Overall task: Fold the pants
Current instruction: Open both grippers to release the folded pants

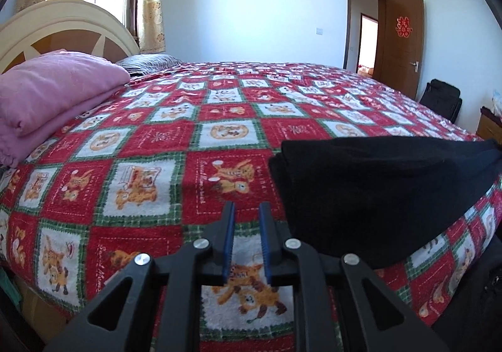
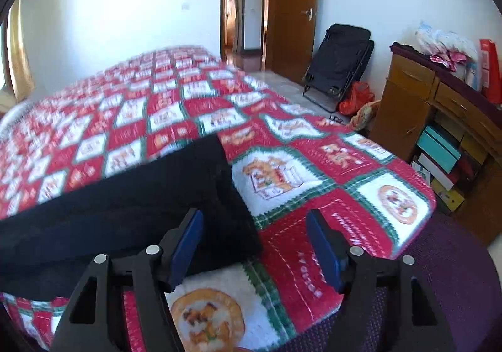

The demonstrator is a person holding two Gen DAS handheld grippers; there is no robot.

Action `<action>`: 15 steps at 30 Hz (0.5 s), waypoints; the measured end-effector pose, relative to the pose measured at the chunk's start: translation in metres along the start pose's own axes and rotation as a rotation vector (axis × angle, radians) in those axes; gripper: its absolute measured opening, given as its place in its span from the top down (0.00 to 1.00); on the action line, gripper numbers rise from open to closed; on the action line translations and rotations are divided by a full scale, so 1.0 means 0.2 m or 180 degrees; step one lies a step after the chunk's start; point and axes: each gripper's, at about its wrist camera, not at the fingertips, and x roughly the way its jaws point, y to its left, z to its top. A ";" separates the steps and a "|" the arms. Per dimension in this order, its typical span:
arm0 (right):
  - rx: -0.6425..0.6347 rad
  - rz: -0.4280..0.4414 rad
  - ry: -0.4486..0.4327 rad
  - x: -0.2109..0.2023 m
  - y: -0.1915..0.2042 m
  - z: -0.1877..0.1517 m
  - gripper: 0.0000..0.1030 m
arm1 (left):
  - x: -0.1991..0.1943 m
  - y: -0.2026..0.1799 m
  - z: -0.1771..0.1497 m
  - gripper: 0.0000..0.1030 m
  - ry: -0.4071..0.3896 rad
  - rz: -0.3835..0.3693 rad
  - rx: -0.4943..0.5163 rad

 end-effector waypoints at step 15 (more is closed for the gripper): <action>-0.1930 0.1631 -0.0014 -0.27 1.44 -0.28 0.33 | 0.08 -0.18 0.19 0.64 0.0025 -0.0560 -0.0134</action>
